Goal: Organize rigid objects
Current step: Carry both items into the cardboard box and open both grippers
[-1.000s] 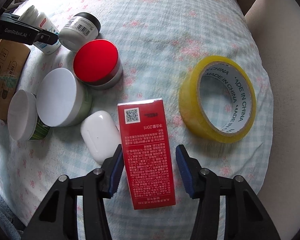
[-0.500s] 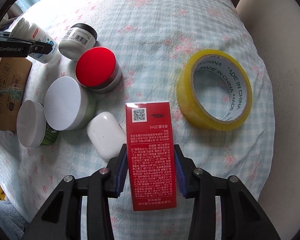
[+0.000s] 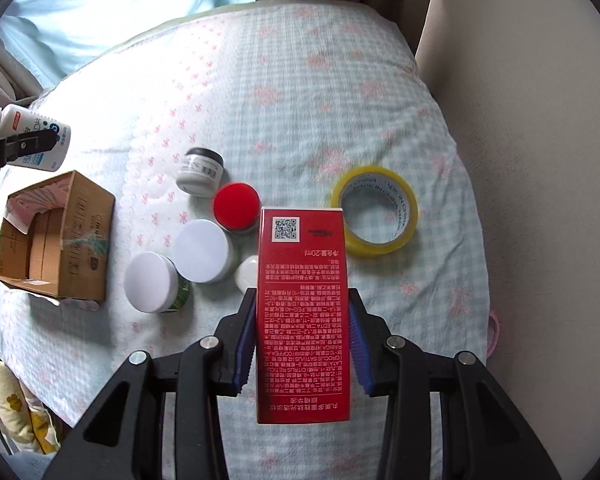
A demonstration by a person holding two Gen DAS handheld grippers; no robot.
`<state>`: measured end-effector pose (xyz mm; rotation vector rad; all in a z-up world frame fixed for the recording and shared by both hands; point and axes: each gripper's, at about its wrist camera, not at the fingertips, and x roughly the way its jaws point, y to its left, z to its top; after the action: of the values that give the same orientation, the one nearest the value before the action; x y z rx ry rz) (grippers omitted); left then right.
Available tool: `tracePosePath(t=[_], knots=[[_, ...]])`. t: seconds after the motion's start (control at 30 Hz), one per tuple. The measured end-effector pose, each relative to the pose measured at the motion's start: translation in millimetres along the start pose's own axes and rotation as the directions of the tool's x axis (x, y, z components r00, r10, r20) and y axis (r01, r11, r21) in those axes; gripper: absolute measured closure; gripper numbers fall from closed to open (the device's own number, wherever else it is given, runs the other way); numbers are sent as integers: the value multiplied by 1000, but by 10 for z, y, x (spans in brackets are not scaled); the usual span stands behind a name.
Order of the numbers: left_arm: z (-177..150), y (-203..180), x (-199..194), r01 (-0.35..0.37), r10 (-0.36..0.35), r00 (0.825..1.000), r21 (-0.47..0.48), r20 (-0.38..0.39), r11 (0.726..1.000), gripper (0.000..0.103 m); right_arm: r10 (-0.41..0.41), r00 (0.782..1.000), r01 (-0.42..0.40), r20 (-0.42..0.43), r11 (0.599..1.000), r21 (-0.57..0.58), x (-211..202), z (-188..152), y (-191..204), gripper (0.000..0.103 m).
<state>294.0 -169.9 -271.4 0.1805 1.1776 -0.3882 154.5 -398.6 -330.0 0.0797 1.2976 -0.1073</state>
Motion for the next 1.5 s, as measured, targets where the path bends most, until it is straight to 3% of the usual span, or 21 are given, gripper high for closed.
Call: tracePosePath(t=[0.13, 0.27, 0.57, 0.73, 1.1, 1.27, 1.5], knots=[[-112, 266, -559, -5, 8, 999, -62, 50, 998, 56, 20, 997, -16, 74, 999, -41, -469, 164, 284, 65], [-306, 601, -982, -51, 59, 996, -119, 71, 992, 56, 74, 988, -57, 132, 990, -125, -774, 336, 697, 65], [-915, 1574, -1288, -85, 104, 993, -256, 63, 963, 56, 215, 968, -172, 132, 945, -277, -961, 582, 1942, 65], [-1162, 2103, -1136, -69, 76, 997, -274, 15, 959, 56, 252, 959, -208, 126, 935, -286, -926, 635, 2620, 65], [-1251, 2919, -432, 21, -38, 996, -207, -79, 978, 56, 219, 976, -215, 18, 970, -111, -364, 637, 3569, 65], [-1216, 3088, 101, 62, -85, 987, -169, -135, 984, 56, 185, 982, -186, -22, 981, -58, -12, 628, 3785, 65], [-1177, 3005, 707, 101, -120, 973, -104, -199, 989, 56, 130, 987, -135, -97, 990, -42, 536, 632, 3897, 65]])
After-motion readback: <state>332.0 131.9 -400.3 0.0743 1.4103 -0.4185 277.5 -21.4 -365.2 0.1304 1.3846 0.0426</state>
